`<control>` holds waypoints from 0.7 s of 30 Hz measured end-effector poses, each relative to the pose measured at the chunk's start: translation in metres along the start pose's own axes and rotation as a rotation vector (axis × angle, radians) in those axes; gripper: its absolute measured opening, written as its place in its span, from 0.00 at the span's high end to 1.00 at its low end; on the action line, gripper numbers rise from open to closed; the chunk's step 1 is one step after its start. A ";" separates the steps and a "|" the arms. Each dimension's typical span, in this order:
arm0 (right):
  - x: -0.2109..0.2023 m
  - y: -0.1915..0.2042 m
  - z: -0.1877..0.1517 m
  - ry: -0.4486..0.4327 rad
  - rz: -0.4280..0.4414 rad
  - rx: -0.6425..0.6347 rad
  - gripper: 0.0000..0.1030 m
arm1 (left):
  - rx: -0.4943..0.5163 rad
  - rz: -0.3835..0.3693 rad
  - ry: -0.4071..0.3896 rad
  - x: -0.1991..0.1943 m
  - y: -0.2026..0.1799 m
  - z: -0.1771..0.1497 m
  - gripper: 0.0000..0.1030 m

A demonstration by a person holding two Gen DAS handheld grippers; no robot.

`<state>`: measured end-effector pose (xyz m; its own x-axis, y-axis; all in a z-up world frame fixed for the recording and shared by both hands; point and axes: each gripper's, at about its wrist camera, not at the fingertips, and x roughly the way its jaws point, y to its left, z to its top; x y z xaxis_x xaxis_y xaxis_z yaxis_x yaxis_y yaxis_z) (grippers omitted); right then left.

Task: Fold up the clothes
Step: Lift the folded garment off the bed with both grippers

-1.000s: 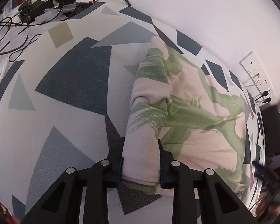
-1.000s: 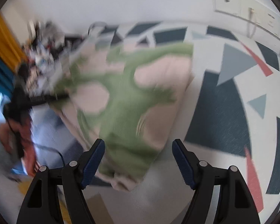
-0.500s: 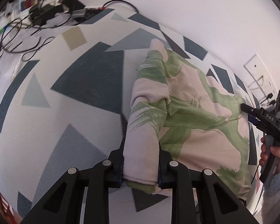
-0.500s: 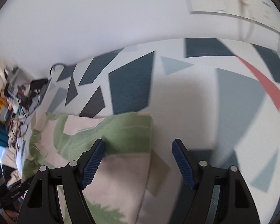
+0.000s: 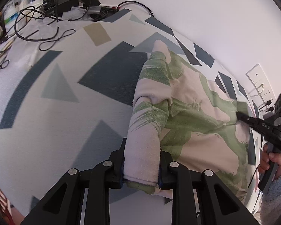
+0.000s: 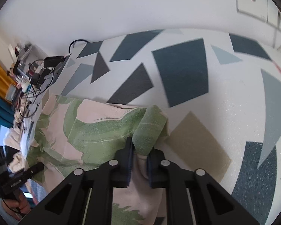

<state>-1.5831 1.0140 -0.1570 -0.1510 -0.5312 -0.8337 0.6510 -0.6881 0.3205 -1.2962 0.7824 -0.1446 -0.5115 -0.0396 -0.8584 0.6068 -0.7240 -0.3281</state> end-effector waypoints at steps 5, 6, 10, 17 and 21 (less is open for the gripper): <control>-0.056 0.038 -0.008 -0.168 -0.004 -0.026 0.95 | 0.037 -0.016 -0.046 -0.037 0.010 -0.002 0.80; -0.066 0.048 -0.010 -0.194 -0.003 -0.047 0.95 | 0.040 -0.007 -0.063 -0.048 0.012 -0.004 0.80; -0.098 0.090 -0.014 -0.256 0.022 -0.134 0.95 | -0.007 0.017 -0.140 -0.096 0.027 -0.021 0.80; -0.109 0.160 -0.012 -0.271 0.192 -0.366 0.95 | -0.193 0.171 -0.287 -0.177 0.049 -0.086 0.80; -0.106 0.205 -0.029 -0.264 0.273 -0.472 0.95 | -0.250 0.281 -0.309 -0.209 0.063 -0.123 0.80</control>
<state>-1.4119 0.9438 -0.0161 -0.0719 -0.8037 -0.5906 0.9429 -0.2479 0.2225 -1.0758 0.8300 -0.0345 -0.4405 -0.4400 -0.7825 0.8555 -0.4698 -0.2175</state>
